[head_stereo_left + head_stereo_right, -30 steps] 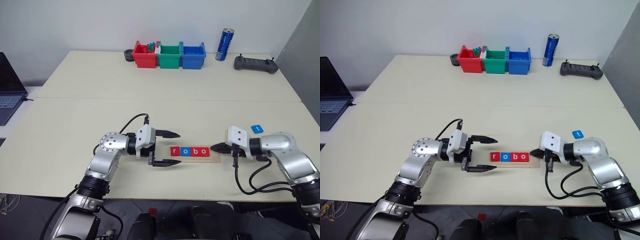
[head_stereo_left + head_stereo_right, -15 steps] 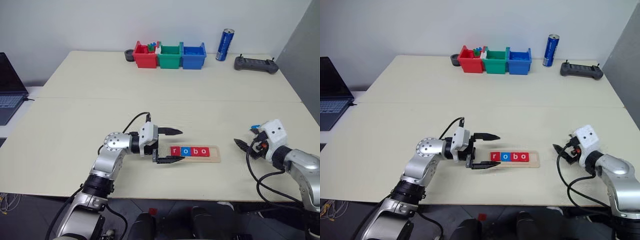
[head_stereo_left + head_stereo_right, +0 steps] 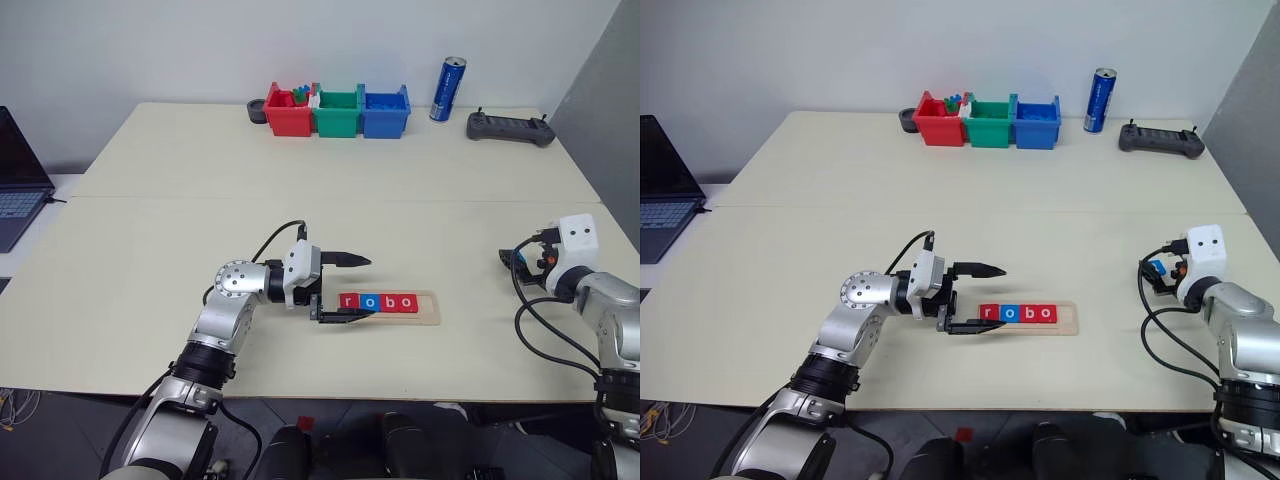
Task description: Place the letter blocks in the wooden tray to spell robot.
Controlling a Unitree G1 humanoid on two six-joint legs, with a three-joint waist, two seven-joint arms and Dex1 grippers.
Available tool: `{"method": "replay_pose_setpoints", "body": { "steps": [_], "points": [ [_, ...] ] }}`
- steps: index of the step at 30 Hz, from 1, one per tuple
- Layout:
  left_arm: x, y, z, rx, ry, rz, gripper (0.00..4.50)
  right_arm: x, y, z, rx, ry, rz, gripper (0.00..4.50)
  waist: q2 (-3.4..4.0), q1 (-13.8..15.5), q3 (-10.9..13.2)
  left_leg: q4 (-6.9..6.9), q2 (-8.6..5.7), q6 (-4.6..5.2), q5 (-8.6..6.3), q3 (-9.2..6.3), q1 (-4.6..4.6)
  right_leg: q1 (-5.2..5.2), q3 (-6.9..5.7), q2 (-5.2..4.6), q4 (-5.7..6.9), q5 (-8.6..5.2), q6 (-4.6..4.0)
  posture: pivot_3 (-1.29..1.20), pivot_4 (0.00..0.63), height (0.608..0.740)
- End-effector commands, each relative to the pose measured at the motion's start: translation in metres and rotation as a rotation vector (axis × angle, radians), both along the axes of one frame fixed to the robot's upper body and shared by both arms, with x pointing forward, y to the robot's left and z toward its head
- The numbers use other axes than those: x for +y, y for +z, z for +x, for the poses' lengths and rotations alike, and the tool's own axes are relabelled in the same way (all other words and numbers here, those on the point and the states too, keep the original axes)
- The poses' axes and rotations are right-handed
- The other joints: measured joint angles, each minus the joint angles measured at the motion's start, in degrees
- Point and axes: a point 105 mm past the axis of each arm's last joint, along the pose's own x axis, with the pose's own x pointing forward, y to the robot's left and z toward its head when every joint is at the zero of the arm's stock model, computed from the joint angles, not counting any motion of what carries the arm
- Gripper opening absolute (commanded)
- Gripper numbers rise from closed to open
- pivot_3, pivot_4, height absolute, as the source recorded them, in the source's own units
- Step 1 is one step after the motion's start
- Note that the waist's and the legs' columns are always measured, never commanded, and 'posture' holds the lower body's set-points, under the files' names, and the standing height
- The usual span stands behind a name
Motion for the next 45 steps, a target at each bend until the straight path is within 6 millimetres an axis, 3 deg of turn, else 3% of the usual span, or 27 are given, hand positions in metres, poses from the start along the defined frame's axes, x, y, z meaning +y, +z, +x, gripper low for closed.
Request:
{"method": "replay_pose_setpoints", "body": {
  "steps": [1,13,16,23,27,33,37,45],
  "points": [
    [0.0,0.01,-0.001,-0.047,-0.008,-0.012,4.5,0.0,0.006,0.006,-0.012,0.017,0.043,4.43,0.0,0.0,0.0,0.0,0.0,0.0,0.0,0.0,0.0,0.0,0.0,0.0,0.0,0.0,0.0,0.0,0.15,0.74],
    [0.004,0.009,-0.004,-0.041,0.003,-0.001,4.5,-0.004,-0.013,0.011,0.061,0.012,0.064,4.43,0.01,-0.1,0.0,0.01,0.0,0.0,0.0,-0.01,0.0,0.0,0.0,0.0,0.0,0.0,0.0,0.0,0.15,0.74],
    [0.004,0.009,-0.004,-0.04,0.004,0.0,4.5,-0.004,-0.011,0.013,0.055,0.007,0.085,3.85,0.01,-0.1,0.0,0.01,0.01,0.0,0.0,-0.01,0.0,0.0,0.0,0.01,0.0,0.0,0.0,0.0,0.15,0.74],
    [0.003,0.009,-0.005,-0.037,0.001,0.001,4.5,-0.007,-0.01,0.012,0.054,-0.013,0.098,1.5,0.01,-0.1,0.0,0.01,0.01,0.0,0.0,-0.01,0.0,0.0,0.0,0.01,0.0,0.0,0.0,0.0,0.15,0.74],
    [0.003,0.009,-0.006,-0.036,0.0,0.002,4.5,-0.003,-0.006,0.006,0.049,-0.013,0.078,1.46,0.01,-0.1,0.0,0.01,0.01,0.0,0.0,-0.01,0.0,0.0,0.0,0.01,0.01,0.0,0.0,0.0,0.15,0.74],
    [0.004,0.008,-0.006,-0.032,0.003,0.006,4.5,0.035,0.009,-0.031,0.042,-0.046,0.07,1.46,0.05,-0.1,0.0,-0.02,0.06,0.0,0.0,-0.08,-0.04,-0.03,-0.03,0.05,0.01,-0.01,-0.01,0.0,0.15,0.74],
    [0.003,0.006,-0.008,-0.023,0.004,0.002,4.5,0.065,-0.003,-0.067,0.088,-0.156,0.103,1.46,0.1,0.1,-0.1,-0.02,0.08,-0.01,0.0,-0.18,-0.04,-0.05,-0.07,0.1,0.08,-0.04,-0.04,0.0,0.15,0.74],
    [0.001,0.006,-0.008,-0.018,-0.006,-0.001,4.5,0.089,-0.02,-0.092,0.16,-0.221,0.132,1.46,0.11,0.0,-0.1,-0.05,0.05,-0.02,0.01,-0.18,-0.04,-0.06,-0.1,0.07,0.05,-0.05,-0.05,0.0,0.15,0.74]
  ]
}}
